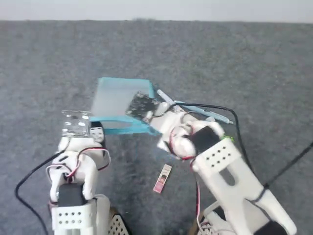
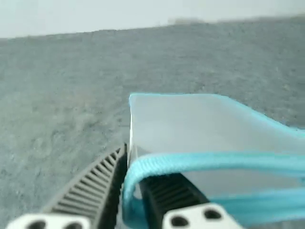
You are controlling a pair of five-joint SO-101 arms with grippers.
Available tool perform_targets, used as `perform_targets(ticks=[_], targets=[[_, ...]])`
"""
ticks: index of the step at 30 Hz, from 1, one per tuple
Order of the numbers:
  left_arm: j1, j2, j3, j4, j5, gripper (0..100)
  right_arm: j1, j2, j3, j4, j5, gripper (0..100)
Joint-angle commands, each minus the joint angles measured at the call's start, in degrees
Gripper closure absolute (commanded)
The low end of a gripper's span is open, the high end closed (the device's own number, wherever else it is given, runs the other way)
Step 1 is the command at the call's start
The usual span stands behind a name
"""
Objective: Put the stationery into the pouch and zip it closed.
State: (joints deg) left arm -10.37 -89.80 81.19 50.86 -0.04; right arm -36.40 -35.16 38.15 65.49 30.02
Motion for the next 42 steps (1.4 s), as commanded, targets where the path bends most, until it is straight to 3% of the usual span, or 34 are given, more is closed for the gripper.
perform_targets(ticks=[1,5,8,12,16,23,30,37,42], targets=[[-1.14,-0.35,-0.75,-2.11,1.93,99,1.27,-6.20,-2.11,5.93,-0.88,75.6],[-1.14,-0.35,-0.66,-2.11,2.55,99,5.58,-9.89,-2.11,10.95,-3.34,75.7],[-2.11,-0.35,-0.13,-2.90,4.75,99,13.67,-8.48,-1.93,14.02,-4.04,75.7],[-6.07,-0.35,-0.04,-3.60,6.07,99,26.95,-1.27,-1.85,14.37,-3.52,75.7],[-6.51,-0.35,0.04,-3.52,5.98,99,33.45,8.48,-1.93,11.74,0.88,75.7],[-6.59,-0.35,0.13,-3.34,5.98,99,38.11,21.23,-1.76,8.84,1.85,75.4],[-6.51,-0.35,0.13,-3.34,5.98,99,38.02,27.91,-1.23,-3.65,1.67,75.3],[-6.51,-0.35,0.13,-3.34,5.89,99,36.44,31.69,-1.14,-4.79,3.34,75.8],[-6.51,-0.35,0.57,-3.52,5.89,99,37.67,30.73,-1.14,-4.18,2.73,92.2]])
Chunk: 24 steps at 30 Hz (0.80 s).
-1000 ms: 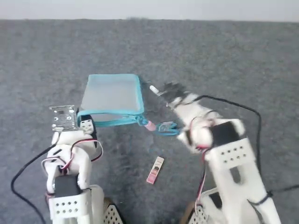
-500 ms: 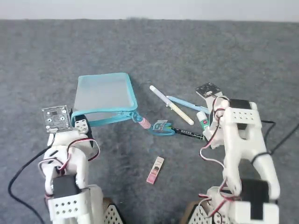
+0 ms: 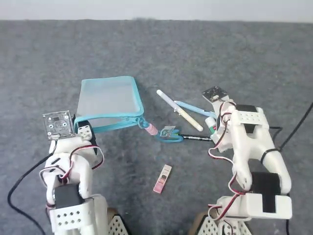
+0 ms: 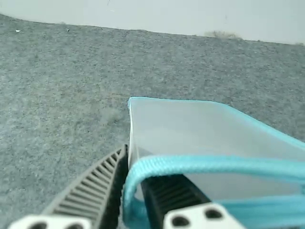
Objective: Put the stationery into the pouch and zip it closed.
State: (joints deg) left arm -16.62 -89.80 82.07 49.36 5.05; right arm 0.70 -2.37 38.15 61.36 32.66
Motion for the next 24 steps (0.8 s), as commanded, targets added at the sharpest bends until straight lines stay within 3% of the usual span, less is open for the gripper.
perform_targets(ticks=[1,5,14,20,24], targets=[[-0.26,-0.35,-0.13,-2.11,0.79,99,0.75,-2.86,-1.14,0.66,0.09,96.9],[-0.26,-0.35,-0.04,-2.20,0.79,99,-0.31,-8.92,-1.41,7.78,0.70,97.7],[-0.26,-0.35,0.13,-2.20,0.79,99,-11.21,-33.80,-1.58,25.80,0.53,98.9],[-0.26,-0.35,0.22,-1.93,0.79,99,-10.95,-36.70,-1.41,26.95,0.79,98.8],[-0.44,-0.35,0.22,-1.85,0.79,99,-4.09,-31.25,-1.58,20.35,2.46,98.9]])
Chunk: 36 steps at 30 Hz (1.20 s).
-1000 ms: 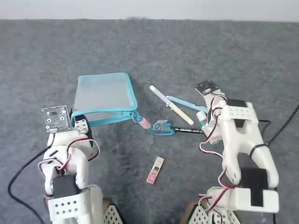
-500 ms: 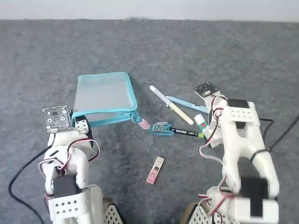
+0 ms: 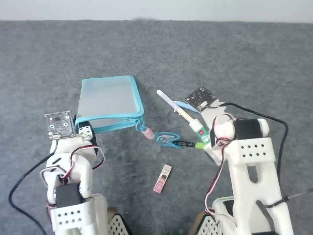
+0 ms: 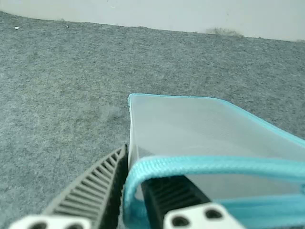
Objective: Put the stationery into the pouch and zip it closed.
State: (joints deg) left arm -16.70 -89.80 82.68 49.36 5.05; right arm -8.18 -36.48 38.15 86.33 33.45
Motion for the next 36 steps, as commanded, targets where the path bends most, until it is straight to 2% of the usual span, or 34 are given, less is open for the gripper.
perform_targets(ticks=[1,4,10,19,23,28,36], targets=[[-0.35,-0.35,-0.40,-1.85,0.79,99,7.43,4.97,-1.58,-7.52,1.67,98.9],[-0.35,-0.35,-0.40,-1.85,0.79,99,13.67,13.32,-1.58,-15.16,2.02,99.0],[-0.26,-0.35,0.22,-1.85,0.79,99,19.30,29.23,-2.20,-23.78,4.75,99.0],[-0.18,-0.35,0.22,-1.85,0.79,99,37.14,36.26,-6.68,-25.27,10.90,98.9],[-0.18,-0.35,0.22,-1.85,0.79,99,38.55,36.26,-6.59,-24.75,13.10,97.2],[-0.18,-0.35,0.22,-1.85,0.79,99,40.48,36.26,-6.51,-24.66,12.92,85.5],[-0.18,-0.35,0.22,-1.85,0.79,99,40.57,36.35,-6.42,-25.45,13.19,85.3]])
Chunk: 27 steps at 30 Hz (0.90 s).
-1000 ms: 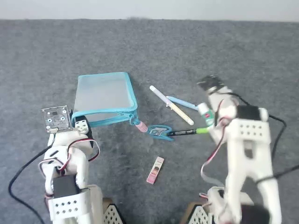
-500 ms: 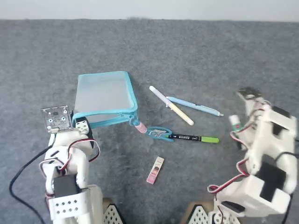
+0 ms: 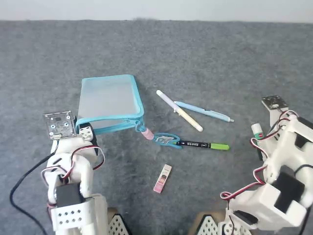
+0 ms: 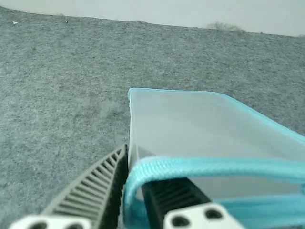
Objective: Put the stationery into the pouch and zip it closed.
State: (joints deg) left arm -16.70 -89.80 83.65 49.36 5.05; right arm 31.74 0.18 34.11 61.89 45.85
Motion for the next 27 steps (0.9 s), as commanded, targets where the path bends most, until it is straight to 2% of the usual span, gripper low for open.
perform_targets(ticks=[1,10,15,20,23,27], targets=[[-0.18,-0.35,-0.75,-1.85,0.79,99,0.40,-0.31,-2.37,-1.71,0.79,85.3],[-0.44,-0.35,-0.75,-1.85,0.79,99,-2.86,3.21,0.88,-5.05,0.88,87.2],[-0.53,-0.35,-0.75,-1.85,0.79,99,0.48,4.70,0.97,-6.90,0.79,98.3],[-0.35,-0.35,-0.75,-1.85,0.79,99,4.62,1.19,0.97,-6.64,0.88,99.1],[-0.26,-0.35,-0.66,-1.85,0.79,99,4.09,-4.97,0.79,-0.92,0.88,99.1],[0.09,-0.35,-0.04,-2.11,-0.18,99,-5.41,-19.47,0.97,11.30,0.44,99.1]])
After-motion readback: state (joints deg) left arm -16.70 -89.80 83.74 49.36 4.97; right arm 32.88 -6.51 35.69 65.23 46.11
